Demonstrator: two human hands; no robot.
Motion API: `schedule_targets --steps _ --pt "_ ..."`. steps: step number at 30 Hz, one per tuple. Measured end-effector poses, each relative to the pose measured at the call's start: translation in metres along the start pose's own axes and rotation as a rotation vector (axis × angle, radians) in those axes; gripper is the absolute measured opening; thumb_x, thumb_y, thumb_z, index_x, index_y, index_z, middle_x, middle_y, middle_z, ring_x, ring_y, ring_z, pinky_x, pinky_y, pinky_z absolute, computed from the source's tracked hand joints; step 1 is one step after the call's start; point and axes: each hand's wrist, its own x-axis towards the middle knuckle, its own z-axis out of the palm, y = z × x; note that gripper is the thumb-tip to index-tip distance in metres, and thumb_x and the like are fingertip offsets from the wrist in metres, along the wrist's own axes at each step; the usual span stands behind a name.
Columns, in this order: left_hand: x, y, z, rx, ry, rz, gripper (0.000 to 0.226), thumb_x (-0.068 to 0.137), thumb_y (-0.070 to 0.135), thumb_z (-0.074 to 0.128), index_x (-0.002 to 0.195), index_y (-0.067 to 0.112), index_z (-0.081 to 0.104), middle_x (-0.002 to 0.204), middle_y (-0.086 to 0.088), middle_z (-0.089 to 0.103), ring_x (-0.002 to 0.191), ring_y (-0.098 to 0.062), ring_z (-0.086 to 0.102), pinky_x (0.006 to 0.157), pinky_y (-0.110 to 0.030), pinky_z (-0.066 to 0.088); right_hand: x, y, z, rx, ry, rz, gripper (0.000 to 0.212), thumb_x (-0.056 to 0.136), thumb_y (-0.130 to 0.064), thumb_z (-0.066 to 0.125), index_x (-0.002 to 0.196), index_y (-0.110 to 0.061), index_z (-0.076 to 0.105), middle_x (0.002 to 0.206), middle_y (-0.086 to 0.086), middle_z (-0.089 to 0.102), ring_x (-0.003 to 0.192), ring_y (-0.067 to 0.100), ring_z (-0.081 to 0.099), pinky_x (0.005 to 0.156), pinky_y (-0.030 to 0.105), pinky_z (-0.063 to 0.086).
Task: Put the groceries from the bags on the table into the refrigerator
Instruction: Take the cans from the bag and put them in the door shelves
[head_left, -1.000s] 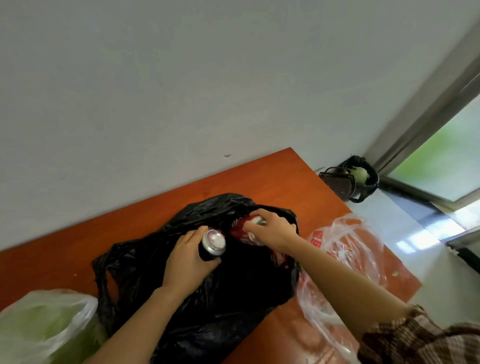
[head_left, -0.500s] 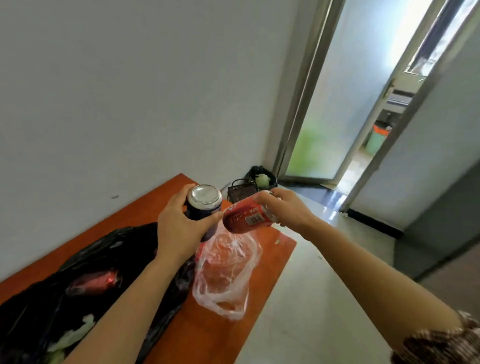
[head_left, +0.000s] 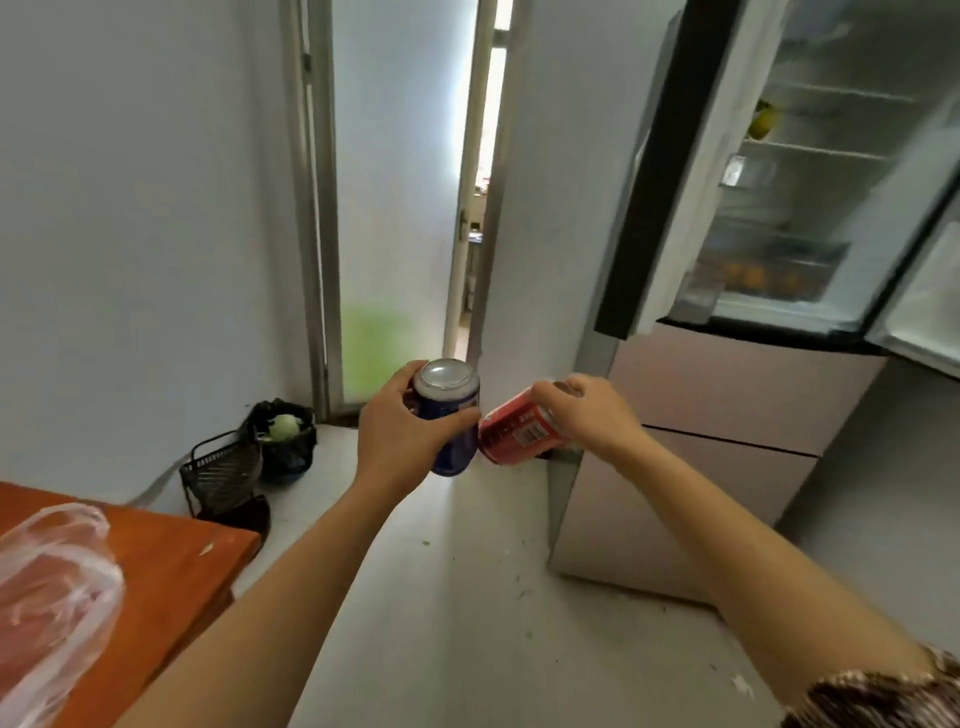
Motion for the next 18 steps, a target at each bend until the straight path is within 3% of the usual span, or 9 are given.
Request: schedule_targets --steps 5,11,14,18 --pt "0.031 0.043 0.118 -0.042 -0.085 0.071 0.063 0.063 0.022 0.086 0.119 0.021 0.058 0.112 0.006 0.064 0.103 -0.012 0.058 0.09 -0.029 0.052 0.017 0.061 -0.101 0.012 0.169 0.038 0.041 0.088 -0.05 0.056 0.109 -0.015 0.056 0.095 0.004 0.06 0.08 0.012 0.056 0.064 0.024 0.048" --pt "0.089 0.062 0.23 -0.036 -0.157 0.195 0.065 0.068 0.032 0.083 0.125 0.025 0.052 0.118 0.006 0.061 0.105 -0.01 0.055 0.091 -0.031 0.052 0.066 0.119 -0.19 0.083 0.34 0.098 0.036 0.086 -0.048 0.06 0.102 -0.016 0.058 0.084 -0.003 0.058 0.077 0.011 0.056 0.06 0.023 0.045" --pt "0.122 0.071 0.279 -0.064 -0.175 0.273 0.057 0.068 0.03 0.083 0.115 0.032 0.05 0.108 0.014 0.057 0.099 -0.005 0.054 0.082 -0.018 0.048 0.104 0.14 -0.228 0.114 0.38 0.108 0.038 0.083 -0.049 0.062 0.101 -0.015 0.059 0.087 -0.002 0.058 0.079 0.013 0.055 0.063 0.026 0.045" --pt "0.174 0.083 0.342 -0.099 -0.148 0.315 0.067 0.066 0.031 0.084 0.124 0.023 0.05 0.111 0.013 0.056 0.101 -0.006 0.054 0.074 -0.007 0.041 0.165 0.16 -0.274 0.136 0.44 0.127 0.057 0.07 -0.06 0.063 0.109 -0.018 0.061 0.099 0.004 0.063 0.085 0.018 0.059 0.065 0.03 0.047"
